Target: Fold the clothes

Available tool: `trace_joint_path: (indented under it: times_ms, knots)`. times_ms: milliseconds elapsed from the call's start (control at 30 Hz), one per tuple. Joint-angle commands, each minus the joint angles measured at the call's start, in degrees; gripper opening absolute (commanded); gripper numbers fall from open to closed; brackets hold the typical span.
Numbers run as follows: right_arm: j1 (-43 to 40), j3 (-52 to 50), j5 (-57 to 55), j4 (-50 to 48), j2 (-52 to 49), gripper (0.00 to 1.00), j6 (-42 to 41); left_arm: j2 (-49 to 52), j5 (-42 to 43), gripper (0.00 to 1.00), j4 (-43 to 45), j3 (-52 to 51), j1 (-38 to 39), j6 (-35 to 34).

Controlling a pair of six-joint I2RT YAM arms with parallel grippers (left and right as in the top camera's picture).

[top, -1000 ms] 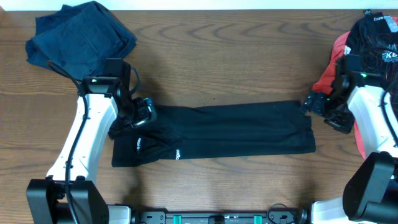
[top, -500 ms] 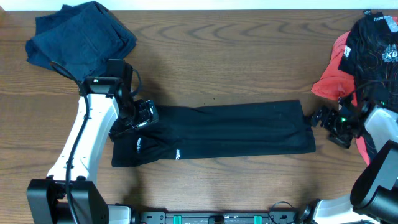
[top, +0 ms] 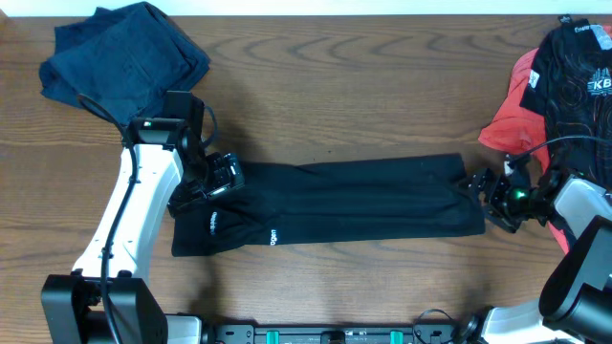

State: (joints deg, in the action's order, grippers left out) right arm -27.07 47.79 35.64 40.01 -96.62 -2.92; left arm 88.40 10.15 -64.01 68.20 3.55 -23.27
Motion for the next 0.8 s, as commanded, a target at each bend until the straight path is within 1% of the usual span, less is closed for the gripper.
trace_joint_path:
  times_ms: [0, 33, 67, 100, 133, 200, 233, 333, 433, 633, 767]
  knots:
    - [1.6, -3.0, -1.9, 1.8, -3.6, 0.91, 0.8, 0.3, -0.1, 0.98, 0.0, 0.2, 0.1, 0.6]
    - [1.7, -3.0, -2.0, 2.1, -3.6, 0.85, 0.8, 0.3, -0.1, 0.98, 0.0, 0.2, 0.1, 0.6]
    - [1.9, -3.0, -2.0, 2.3, -3.6, 0.71, 0.8, 0.3, -0.1, 0.98, 0.0, 0.2, 0.1, 0.6]
    - [1.9, -3.0, -2.0, 2.2, -3.6, 0.44, 0.3, 0.3, -0.1, 0.98, 0.0, 0.2, 0.1, 0.6]
    - [1.9, -3.0, -2.0, 2.2, -3.6, 0.27, -0.1, 0.3, -0.1, 0.98, 0.0, 0.2, 0.1, 0.6]
    - [1.9, -3.0, -2.0, 2.1, -3.6, 0.08, -0.9, 0.3, -0.1, 0.98, 0.0, 0.2, 0.1, 0.6]
    - [1.9, -3.0, -1.9, 2.0, -3.6, 0.01, -1.0, 0.3, -0.1, 0.98, 0.0, 0.2, 0.1, 0.6]
    - [1.9, -2.8, -2.1, 1.5, -3.6, 0.01, -1.8, 0.3, -0.1, 0.98, 0.0, 0.2, 0.1, 0.6]
    - [1.7, -1.4, -5.2, 2.0, -3.4, 0.01, -3.9, 0.3, -0.1, 0.98, 0.0, 0.2, 0.1, 0.6]
    - [1.7, 6.7, -16.0, 10.7, 0.5, 0.01, -7.6, 0.3, -0.1, 0.98, 0.0, 0.2, 0.1, 0.6]
    - [2.3, 10.4, -20.8, 15.4, 4.0, 0.01, -9.1, 0.3, -0.1, 0.98, 0.0, 0.2, 0.1, 0.6]
